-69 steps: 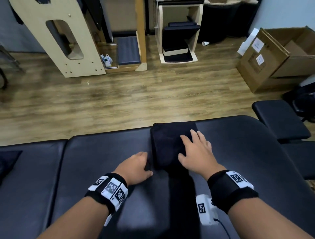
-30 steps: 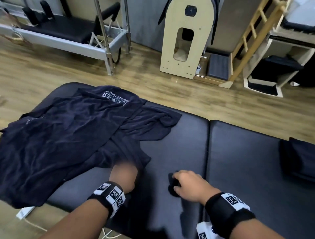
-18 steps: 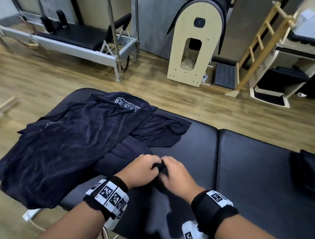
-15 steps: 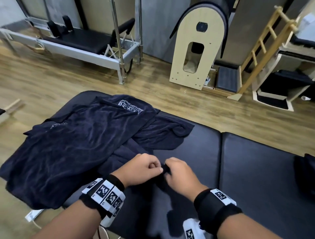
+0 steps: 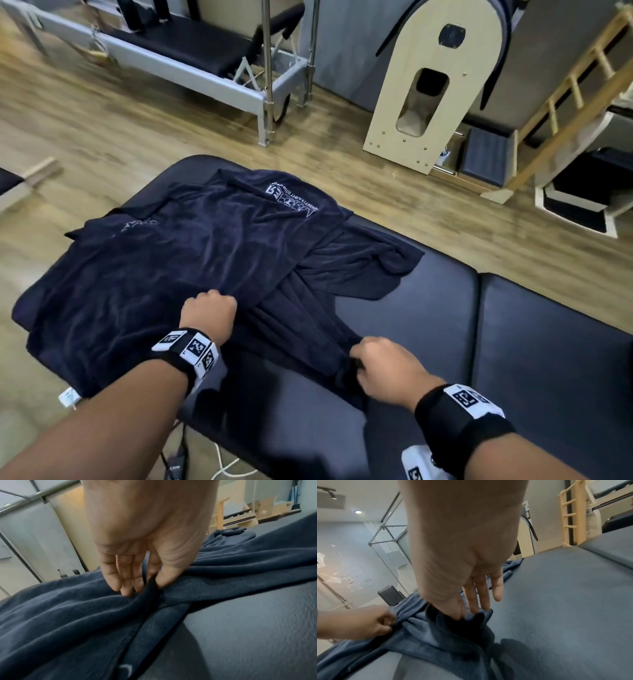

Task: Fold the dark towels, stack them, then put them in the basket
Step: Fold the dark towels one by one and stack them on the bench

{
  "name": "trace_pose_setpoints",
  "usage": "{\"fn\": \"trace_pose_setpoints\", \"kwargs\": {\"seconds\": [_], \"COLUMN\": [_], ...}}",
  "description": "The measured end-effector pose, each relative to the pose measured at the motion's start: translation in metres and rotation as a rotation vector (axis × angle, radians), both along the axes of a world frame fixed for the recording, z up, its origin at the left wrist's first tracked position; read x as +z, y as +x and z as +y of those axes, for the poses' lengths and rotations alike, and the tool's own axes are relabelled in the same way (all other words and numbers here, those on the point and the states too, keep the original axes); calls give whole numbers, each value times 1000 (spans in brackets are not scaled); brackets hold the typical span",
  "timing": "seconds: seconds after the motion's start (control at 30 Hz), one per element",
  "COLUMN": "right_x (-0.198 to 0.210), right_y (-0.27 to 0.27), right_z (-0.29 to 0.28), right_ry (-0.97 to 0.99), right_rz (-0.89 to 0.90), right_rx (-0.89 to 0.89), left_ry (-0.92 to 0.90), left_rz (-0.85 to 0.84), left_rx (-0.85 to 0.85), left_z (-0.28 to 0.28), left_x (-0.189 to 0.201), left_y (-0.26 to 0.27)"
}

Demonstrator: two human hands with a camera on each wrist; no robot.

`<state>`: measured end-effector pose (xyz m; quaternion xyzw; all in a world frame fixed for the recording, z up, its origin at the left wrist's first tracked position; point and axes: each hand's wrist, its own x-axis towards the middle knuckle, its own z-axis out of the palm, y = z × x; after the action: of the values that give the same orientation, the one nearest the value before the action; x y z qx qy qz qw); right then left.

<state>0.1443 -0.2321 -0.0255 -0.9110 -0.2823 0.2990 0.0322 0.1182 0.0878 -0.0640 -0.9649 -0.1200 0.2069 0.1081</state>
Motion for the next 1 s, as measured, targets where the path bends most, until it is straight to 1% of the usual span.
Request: {"fn": "trace_pose_setpoints", "kwargs": {"seconds": [0.07,0.13,0.27,0.3,0.33,0.4,0.43,0.47,0.53,0.6,0.67,0.77,0.8,0.83,0.87,0.9,0.97,1.0], "right_x": [4,8,15,19,21,27,30,33,38,41,41,46,48,53,54,61,67,70], "right_y": [5,9,8,8,9,14,18,21,25,29,32,31,28,23,19,10,-3,-6], "right_z": [9,22,60,67,72,72,68,59,38,9,-24,-80,-100,-122,-137,-155,-176,-177], "right_ry": [-3,76,332,383,447,508,485,454,377,305,270,242,226,204,164,101,-31,-29], "right_rz": [3,-40,-150,-149,-140,-169,-207,-235,-261,-305,-338,-356,-351,-333,-300,-253,-150,-135], "right_rx": [-10,-50,-66,-84,-124,-194,-196,-193,-227,-276,-396,-672,-762,-837,-881,-896,-804,-736], "left_ry": [-69,-182,-578,-683,-793,-929,-940,-910,-766,-621,-552,-520,-538,-596,-697,-816,-995,-1049], "left_rz": [-37,-139,-351,-371,-360,-293,-256,-222,-169,-209,-240,-242,-242,-235,-227,-218,-213,-208], "left_rx": [-20,-98,-309,-343,-337,-267,-247,-248,-247,-244,-229,-202,-183,-161,-138,-151,-253,-313], "left_z": [-8,-18,-58,-71,-84,-99,-102,-102,-95,-93,-98,-109,-111,-118,-121,-137,-175,-196], "left_x": [9,19,45,55,63,75,79,81,78,77,82,100,104,110,114,120,133,139], "left_y": [3,6,6,6,6,5,5,5,1,0,4,14,16,20,22,25,29,31]}}
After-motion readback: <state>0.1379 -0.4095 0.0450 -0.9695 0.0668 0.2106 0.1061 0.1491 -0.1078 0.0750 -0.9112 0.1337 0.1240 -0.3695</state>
